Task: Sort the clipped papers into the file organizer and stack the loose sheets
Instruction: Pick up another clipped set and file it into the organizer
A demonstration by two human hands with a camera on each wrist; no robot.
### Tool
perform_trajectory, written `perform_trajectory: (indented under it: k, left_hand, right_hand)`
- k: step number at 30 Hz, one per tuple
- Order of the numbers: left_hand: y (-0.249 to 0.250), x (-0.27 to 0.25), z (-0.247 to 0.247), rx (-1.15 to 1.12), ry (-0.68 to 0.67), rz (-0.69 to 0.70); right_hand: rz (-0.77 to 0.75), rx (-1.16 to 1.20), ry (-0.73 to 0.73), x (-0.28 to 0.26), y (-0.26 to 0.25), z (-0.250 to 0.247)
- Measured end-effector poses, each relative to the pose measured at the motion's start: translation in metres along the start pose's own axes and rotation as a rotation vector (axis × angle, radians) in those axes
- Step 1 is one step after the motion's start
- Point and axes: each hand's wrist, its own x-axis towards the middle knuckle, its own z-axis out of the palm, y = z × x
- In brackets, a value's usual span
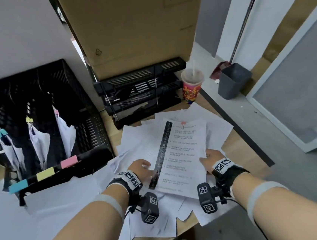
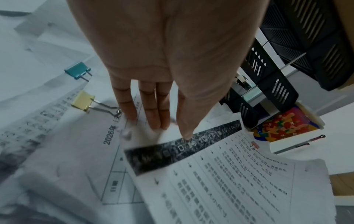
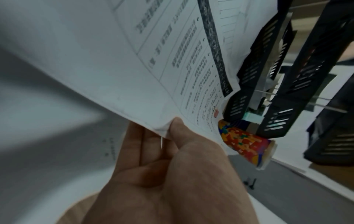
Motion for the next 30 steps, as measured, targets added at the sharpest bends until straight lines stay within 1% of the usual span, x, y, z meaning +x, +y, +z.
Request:
perform_trajectory:
  k: [2,5,8,11,12,14,17,18,20,22,26,30]
  left_hand:
    - [0.004,-0.006,-0.007,-0.019,-0.017,0.004]
    - [0.008,-0.015,-0.019,-0.108,0.011,-0.002]
    - [0.012,-0.024,-0.035,-0.287,0.033,0.034]
    - [0.008,-0.037,-0.048,-0.49,0.04,0.117]
    - [0.003,-0.043,-0.052,-0.555,0.036,0.123]
    - [-0.015,-0.048,-0.057,-0.665,0.032,0.085]
    - [-0.058,-0.042,-0.063,-0.691,0.051,0.073]
    - [-0.064,-0.054,-0.07,-0.68,0.059,0.061]
    - [-0.08,-0.076,-0.082,-0.715,0.093,0.025]
    - [-0.103,-0.092,-0.092,-0.778,0.149,-0.045]
    - [-0.147,-0.125,-0.111,-0.866,0.303,-0.167]
    - [-0.184,-0.153,-0.128,-0.883,0.348,-0.211]
  right_hand:
    - [-0.001,0.027,0.01,-0.004,-0.008,-0.01]
    - [0.019,0.038,-0.046,-0.016,-0.023,-0.025]
    - [0.007,0.065,-0.093,-0.024,-0.034,-0.032]
    - [-0.031,-0.006,-0.16,-0.026,-0.048,-0.025]
    - [-0.047,-0.026,-0.182,-0.029,-0.056,-0.02]
    - [-0.11,-0.067,-0.218,-0.037,-0.071,-0.004]
    - [-0.206,-0.057,-0.26,-0.05,-0.097,0.022]
    - [-0.237,-0.06,-0.273,-0.055,-0.105,0.032]
    - [-0.275,-0.073,-0.284,-0.063,-0.12,0.052]
    - [-0.278,-0.068,-0.296,-0.071,-0.132,0.074]
    - [-0.321,-0.11,-0.375,-0.086,-0.155,0.12]
    - [-0.351,-0.192,-0.429,-0.101,-0.173,0.164]
